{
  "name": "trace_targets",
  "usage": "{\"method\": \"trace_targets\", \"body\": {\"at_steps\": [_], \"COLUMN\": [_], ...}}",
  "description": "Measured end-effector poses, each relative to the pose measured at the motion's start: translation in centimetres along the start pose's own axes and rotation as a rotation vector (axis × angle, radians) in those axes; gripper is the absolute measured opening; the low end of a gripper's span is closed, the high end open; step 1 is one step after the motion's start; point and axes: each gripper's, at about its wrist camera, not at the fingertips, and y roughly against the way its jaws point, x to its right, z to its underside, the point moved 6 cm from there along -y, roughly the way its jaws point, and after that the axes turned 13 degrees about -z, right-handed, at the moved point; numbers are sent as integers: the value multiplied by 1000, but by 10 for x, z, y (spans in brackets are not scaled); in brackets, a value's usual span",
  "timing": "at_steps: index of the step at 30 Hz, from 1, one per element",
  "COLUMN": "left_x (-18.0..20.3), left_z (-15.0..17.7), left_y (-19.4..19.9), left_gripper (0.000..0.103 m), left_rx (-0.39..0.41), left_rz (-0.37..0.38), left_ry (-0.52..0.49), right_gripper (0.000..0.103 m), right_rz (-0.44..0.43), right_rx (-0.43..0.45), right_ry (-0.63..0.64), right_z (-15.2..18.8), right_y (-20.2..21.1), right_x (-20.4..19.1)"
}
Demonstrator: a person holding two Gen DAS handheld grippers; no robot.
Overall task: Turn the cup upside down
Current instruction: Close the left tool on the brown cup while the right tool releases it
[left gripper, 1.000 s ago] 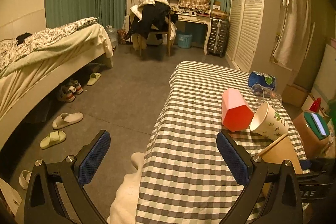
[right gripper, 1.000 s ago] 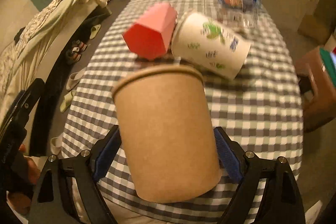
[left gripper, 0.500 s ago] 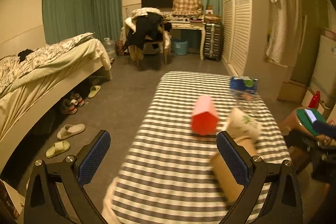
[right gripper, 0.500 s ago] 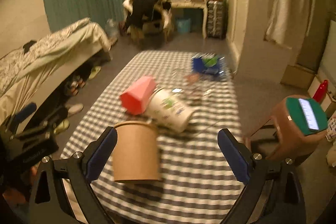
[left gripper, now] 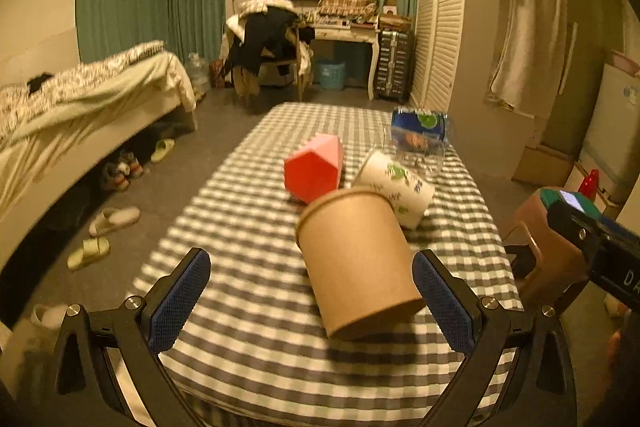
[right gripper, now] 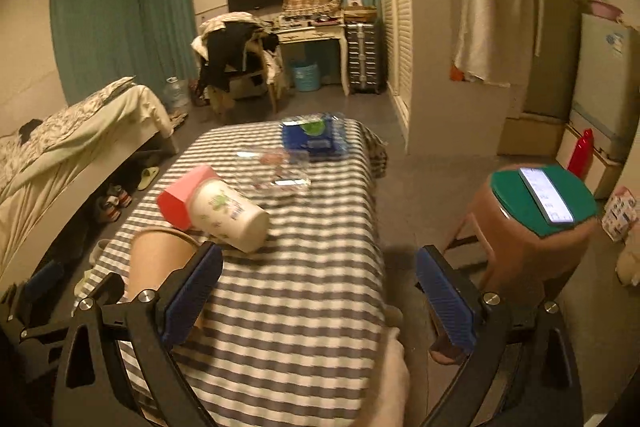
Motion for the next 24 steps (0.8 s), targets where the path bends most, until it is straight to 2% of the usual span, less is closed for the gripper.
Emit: {"method": "trace_targets", "body": {"at_steps": [4, 11, 19, 24], "left_x": [7, 37, 45, 48], "left_z": [11, 25, 32, 34], "left_y": [-8, -10, -36, -51], "left_gripper": [103, 103, 103, 103], "left_rx": [-29, -36, -96, -91], "left_rz": [-1, 25, -1, -31], "left_ry": [12, -48, -41, -52], "right_gripper": [97, 97, 97, 97], "right_rz": [16, 25, 55, 55], "right_rx": [-24, -62, -79, -109], "right_ry": [-31, -79, -94, -113], "right_z": [16, 34, 41, 47], "right_y": [-5, -17, -23, -33], "right_x": [16, 33, 47, 53]}}
